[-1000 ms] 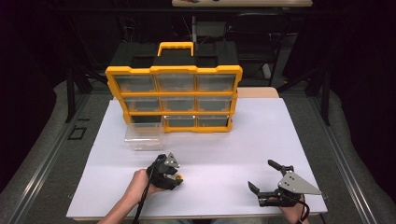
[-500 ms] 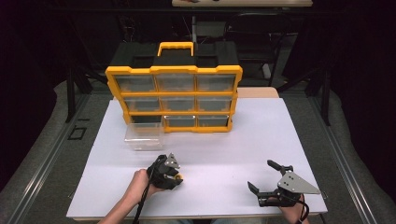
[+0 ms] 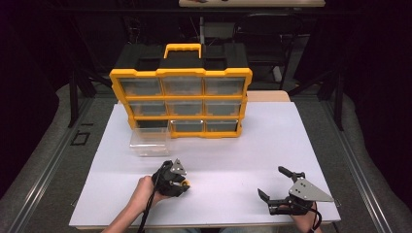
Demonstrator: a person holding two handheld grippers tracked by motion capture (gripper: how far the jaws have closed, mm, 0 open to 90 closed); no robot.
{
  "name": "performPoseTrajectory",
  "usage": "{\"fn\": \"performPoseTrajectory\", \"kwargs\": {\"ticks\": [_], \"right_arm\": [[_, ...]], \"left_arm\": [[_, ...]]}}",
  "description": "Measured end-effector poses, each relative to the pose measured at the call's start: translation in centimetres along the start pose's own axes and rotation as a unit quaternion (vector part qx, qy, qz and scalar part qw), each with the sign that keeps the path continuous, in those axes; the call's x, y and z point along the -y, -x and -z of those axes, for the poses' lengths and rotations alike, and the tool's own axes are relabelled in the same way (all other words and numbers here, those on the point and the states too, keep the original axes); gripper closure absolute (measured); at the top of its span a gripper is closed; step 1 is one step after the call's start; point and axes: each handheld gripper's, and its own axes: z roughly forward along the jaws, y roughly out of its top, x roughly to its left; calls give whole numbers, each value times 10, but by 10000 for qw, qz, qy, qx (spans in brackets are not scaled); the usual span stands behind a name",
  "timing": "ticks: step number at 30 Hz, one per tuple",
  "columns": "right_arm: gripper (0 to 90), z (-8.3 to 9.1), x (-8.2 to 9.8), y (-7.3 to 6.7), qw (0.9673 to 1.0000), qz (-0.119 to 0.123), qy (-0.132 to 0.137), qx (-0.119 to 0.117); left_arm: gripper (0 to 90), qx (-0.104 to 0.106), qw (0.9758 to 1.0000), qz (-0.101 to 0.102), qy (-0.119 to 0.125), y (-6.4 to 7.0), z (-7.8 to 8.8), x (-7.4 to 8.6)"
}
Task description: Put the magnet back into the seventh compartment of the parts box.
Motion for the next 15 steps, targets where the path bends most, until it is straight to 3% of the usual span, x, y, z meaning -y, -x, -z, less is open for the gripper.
{"fn": "performPoseTrajectory", "kwargs": {"ticks": [15], "right_arm": [[6,0,0,1,10000,-5,9,5]], "left_arm": [[623,-127,9999,48,74,-2,6,5]]}}
